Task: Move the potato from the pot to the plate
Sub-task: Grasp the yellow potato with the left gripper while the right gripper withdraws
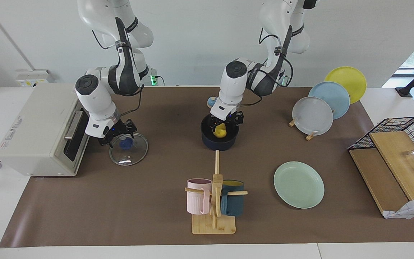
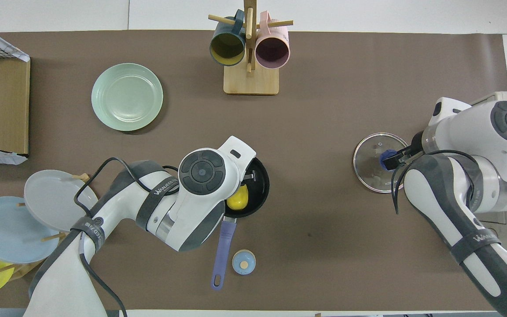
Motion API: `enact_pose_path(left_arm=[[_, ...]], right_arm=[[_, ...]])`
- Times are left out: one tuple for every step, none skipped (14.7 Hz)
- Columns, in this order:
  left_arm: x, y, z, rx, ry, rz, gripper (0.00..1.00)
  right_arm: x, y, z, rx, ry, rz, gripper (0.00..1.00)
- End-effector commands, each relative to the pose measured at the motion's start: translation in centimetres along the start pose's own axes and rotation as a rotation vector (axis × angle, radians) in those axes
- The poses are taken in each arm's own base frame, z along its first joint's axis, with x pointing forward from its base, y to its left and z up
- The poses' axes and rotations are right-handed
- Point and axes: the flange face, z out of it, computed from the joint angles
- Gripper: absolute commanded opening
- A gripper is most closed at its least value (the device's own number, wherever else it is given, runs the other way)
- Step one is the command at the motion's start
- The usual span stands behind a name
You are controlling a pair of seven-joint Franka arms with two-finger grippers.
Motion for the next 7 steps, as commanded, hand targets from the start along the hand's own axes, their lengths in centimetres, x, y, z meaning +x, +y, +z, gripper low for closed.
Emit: enact_pose_path(left_arm=[[-0.4, 0.2, 0.5, -0.006, 0.005, -0.017, 1.00], [-0.8, 0.6, 0.5, -0.006, 0.004, -0.014, 1.00], [-1.0, 0.8, 0.6, -0.005, 0.003, -0.011, 1.00], [-0.9, 0.7, 0.7, -0.004, 0.002, -0.012, 1.00], [-0.9, 0.7, 1.1, 0.001, -0.004, -0.013, 1.00], [-0.9, 0.6, 1.3, 0.004, -0.007, -0.013, 1.00], [-1.0, 0.7, 1.5, 0.006, -0.009, -0.016, 1.00]], right_arm=[[1.7, 2.4, -7.1, 0.007, 0.003, 0.092, 1.00], [2.2, 3.1, -9.7, 0.004, 0.004, 0.160, 1.00], [2.4, 3.3, -12.1, 0.006, -0.007, 0.214, 1.00], [2.3, 3.4, -14.3, 0.011, -0.020, 0.256, 1.00], [1.8, 3.5, -16.6, 0.013, -0.029, 0.293, 1.00], [1.2, 3.2, -18.2, 0.018, -0.036, 0.321, 1.00], [0.5, 2.6, -20.0, 0.016, -0.040, 0.346, 1.00]])
